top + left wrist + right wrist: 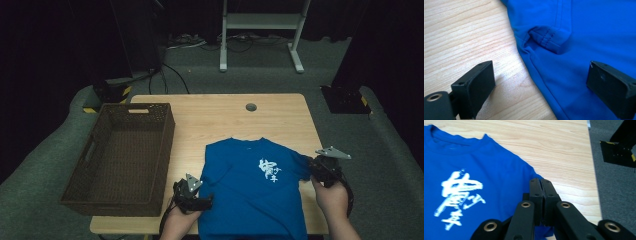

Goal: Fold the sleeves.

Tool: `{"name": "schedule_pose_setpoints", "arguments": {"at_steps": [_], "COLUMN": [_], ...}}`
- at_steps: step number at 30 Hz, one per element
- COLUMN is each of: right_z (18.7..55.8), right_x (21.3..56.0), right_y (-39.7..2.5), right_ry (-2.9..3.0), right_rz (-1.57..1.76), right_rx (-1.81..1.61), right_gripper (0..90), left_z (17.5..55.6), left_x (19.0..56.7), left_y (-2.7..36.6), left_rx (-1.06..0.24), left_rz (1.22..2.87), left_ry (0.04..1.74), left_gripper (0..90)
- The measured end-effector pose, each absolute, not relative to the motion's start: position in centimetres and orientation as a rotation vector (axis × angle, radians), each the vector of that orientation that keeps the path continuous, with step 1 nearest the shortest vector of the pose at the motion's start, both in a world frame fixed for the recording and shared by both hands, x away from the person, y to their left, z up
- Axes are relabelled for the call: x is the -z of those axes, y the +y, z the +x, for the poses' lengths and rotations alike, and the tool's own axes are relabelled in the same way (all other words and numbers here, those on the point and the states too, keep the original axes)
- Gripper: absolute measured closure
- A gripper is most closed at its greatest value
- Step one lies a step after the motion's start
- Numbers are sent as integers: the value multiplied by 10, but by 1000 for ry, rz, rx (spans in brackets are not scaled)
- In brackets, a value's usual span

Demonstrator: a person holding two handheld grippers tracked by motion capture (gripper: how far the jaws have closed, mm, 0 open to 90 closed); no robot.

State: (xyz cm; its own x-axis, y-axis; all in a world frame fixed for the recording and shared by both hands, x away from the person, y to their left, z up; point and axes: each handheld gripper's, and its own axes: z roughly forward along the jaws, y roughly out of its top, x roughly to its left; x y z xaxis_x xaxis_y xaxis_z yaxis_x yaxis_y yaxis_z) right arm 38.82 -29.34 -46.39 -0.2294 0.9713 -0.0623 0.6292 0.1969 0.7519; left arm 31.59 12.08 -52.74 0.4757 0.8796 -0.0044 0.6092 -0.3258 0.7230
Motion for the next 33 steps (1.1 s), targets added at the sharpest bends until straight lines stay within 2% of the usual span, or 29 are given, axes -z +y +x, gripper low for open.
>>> {"name": "schedule_pose_setpoints", "arguments": {"at_steps": [7, 8, 9, 10, 13, 21, 33], "right_z": [399, 401, 403, 402, 401, 394, 396], "right_x": [462, 462, 462, 461, 455, 452, 471], "right_y": [-246, -231, -214, -198, -179, -213, -259], "right_ry": [1975, 1996, 2034, 2055, 2084, 2049, 2016], "right_rz": [1473, 1464, 1434, 1389, 1329, 1343, 1442], "right_rx": [-844, -870, -891, -906, -952, -904, -828], "right_gripper": [884, 866, 780, 751, 789, 788, 789], "left_z": [316, 316, 316, 316, 316, 316, 316], "left_x": [527, 527, 527, 527, 527, 527, 528], "left_y": [121, 121, 121, 121, 121, 121, 120], "left_rx": [-520, -520, -518, -517, -516, -516, -515], "left_rz": [2057, 2057, 2055, 2055, 2056, 2055, 2054], "left_ry": [1226, 1227, 1228, 1228, 1225, 1225, 1227], "left_gripper": [81, 81, 81, 81, 81, 81, 81]}}
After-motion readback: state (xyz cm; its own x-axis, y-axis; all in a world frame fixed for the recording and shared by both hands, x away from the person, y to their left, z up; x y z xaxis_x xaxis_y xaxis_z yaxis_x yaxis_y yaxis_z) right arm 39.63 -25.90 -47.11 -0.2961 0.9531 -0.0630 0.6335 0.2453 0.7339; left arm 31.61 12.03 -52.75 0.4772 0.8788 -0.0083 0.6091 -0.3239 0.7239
